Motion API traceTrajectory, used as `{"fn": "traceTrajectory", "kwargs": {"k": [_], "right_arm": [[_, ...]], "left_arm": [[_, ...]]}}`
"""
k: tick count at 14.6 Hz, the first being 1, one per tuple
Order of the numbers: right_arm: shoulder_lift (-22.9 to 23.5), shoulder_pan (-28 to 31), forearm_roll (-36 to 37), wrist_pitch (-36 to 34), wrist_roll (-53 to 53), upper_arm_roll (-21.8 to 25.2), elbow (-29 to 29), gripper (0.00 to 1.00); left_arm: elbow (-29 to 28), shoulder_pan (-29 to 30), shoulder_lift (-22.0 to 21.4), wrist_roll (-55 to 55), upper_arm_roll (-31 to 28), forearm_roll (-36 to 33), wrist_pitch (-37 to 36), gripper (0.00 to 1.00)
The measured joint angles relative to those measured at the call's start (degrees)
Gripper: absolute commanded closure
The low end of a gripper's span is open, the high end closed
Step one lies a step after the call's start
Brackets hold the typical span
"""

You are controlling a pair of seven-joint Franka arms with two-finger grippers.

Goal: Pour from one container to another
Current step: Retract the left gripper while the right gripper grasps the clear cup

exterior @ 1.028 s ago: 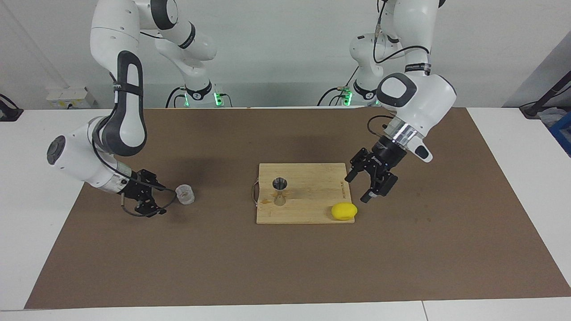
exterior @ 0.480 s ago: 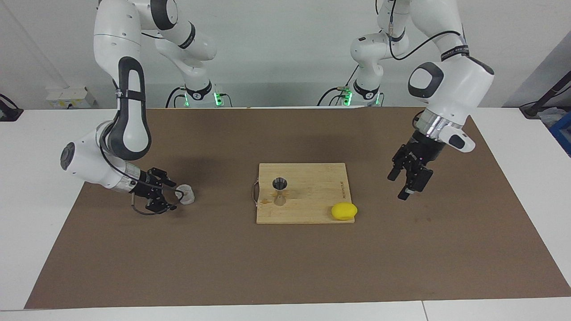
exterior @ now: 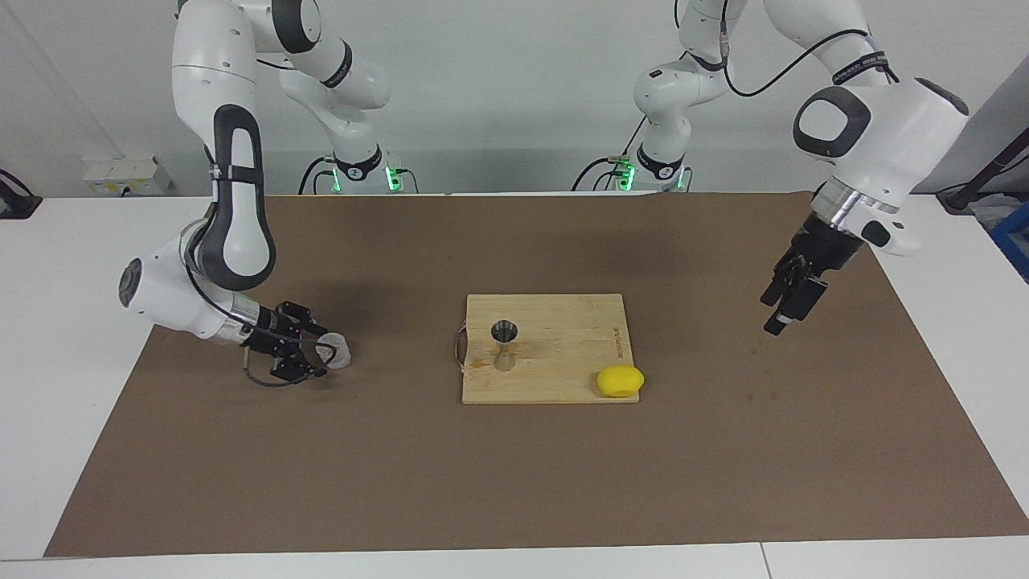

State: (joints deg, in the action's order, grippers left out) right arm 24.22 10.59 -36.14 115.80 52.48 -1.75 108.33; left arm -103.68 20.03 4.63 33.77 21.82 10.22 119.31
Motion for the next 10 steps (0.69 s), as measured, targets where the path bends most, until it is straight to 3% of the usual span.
{"fn": "traceTrajectory", "kwargs": {"k": [3,6,7,10], "right_arm": [[-0.37,-0.06,-0.98,0.02,-0.47,-0.02,0.61,0.20],[-0.53,-0.21,-0.99,0.02,-0.48,-0.02,0.78,0.44],[-0.54,-0.23,-0.99,0.03,-0.48,-0.02,0.82,0.48],[-0.58,-0.20,-2.58,0.17,-0.47,0.03,0.83,0.89]], "left_arm": [[-0.01,-1.80,-0.28,-10.27,-0.60,-5.16,-3.57,0.00],[0.00,-10.68,-1.35,-21.02,-9.50,-7.15,-6.77,0.00],[0.01,-13.49,-1.90,-24.93,-12.60,-7.22,-8.11,0.00],[0.06,-20.38,-4.06,-32.99,-19.96,-7.24,-13.50,0.00]]}}
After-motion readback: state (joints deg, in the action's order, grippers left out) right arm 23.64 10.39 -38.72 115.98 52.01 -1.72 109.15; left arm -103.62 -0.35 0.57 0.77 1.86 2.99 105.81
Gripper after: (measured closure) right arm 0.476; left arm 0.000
